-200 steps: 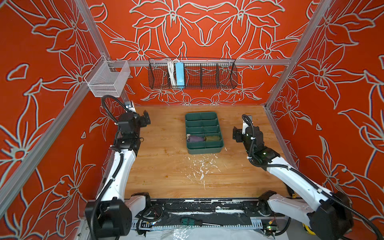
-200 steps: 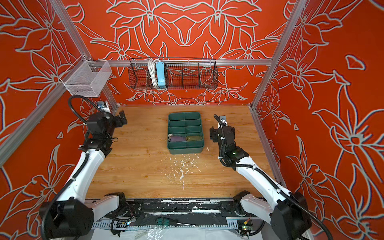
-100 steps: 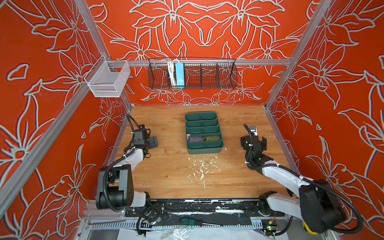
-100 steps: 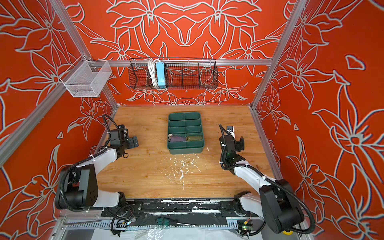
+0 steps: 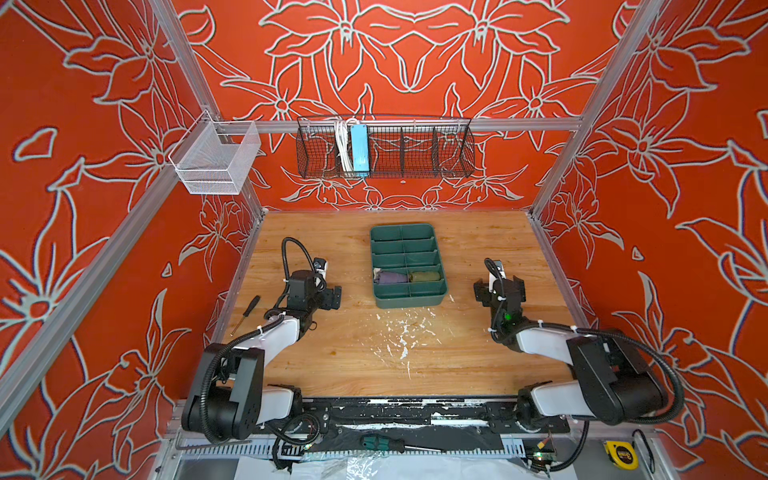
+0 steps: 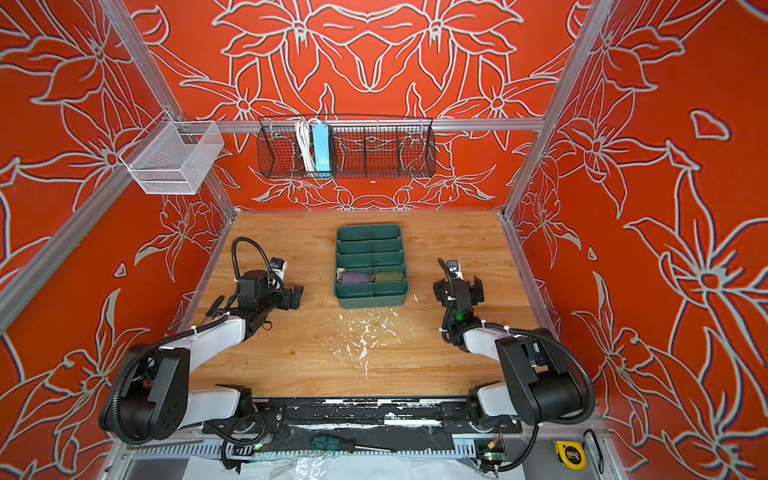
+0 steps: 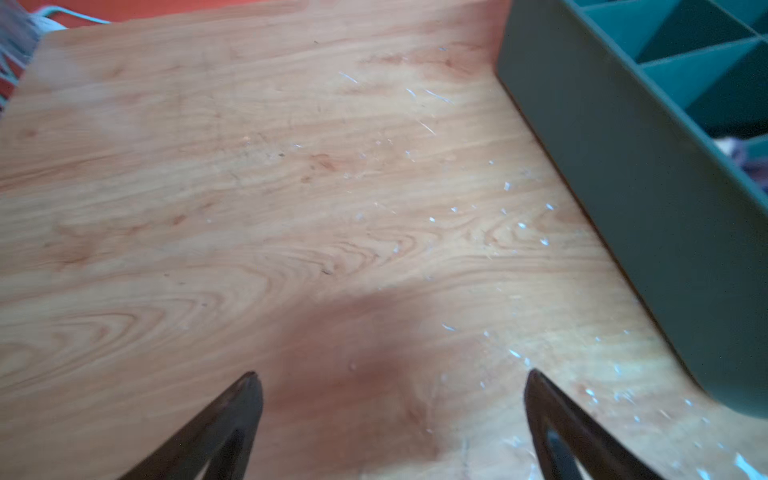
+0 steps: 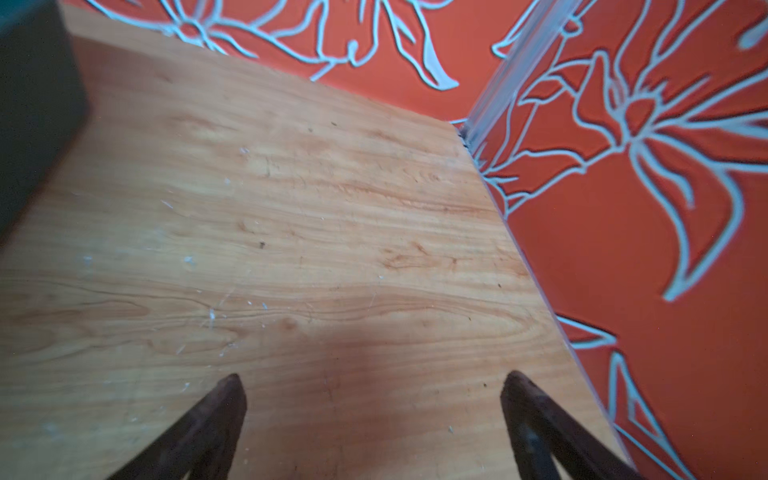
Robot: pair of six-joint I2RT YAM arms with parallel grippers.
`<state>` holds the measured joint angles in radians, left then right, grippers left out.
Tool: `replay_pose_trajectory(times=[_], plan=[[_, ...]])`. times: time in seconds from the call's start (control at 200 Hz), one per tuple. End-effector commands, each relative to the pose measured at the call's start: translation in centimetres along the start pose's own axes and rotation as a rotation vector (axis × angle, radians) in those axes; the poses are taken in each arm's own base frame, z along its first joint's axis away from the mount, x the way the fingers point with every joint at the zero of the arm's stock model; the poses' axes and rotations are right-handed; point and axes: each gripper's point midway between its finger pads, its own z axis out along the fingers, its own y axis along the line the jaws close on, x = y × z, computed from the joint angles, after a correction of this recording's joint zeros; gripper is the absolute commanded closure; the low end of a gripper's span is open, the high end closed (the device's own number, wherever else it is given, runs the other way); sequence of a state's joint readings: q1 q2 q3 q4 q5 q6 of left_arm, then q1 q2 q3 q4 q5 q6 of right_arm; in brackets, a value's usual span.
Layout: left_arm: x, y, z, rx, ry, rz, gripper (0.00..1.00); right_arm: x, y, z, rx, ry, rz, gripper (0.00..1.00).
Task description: Roll the socks
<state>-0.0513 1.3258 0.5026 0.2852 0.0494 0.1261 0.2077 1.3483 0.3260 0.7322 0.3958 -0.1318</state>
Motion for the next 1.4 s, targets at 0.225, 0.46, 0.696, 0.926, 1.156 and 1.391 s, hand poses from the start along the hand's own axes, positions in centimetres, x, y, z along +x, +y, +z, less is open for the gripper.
replay_pose_trajectory(times=[0.225,0.46,0.696,0.926,1.156,1.391], plan=[[1.0,2.7,-0.6,-0.103,-0.133,-0.128,0.03,0.6,0.8,0.7,-0.148,-0.042,0.114,0.02],[0.4,4.4,0.0,-0.124,-0.131,-0.202,0.03,1.1,-0.4,1.8,-0.123,0.004,0.173,0.03],[0.4,4.4,-0.2,-0.125,-0.120,-0.200,0.03,1.1,-0.4,1.7,-0.125,0.014,0.167,0.02],[0.4,4.3,-0.1,-0.132,-0.118,-0.193,0.03,1.1,0.0,1.7,-0.149,0.014,0.162,0.02],[0.4,4.3,-0.1,-0.130,-0.117,-0.191,0.03,0.7,1.9,0.8,-0.277,-0.033,0.116,0.02],[0.5,4.3,-0.1,-0.132,-0.115,-0.191,0.03,0.7,1.7,0.9,-0.268,-0.030,0.122,0.02]])
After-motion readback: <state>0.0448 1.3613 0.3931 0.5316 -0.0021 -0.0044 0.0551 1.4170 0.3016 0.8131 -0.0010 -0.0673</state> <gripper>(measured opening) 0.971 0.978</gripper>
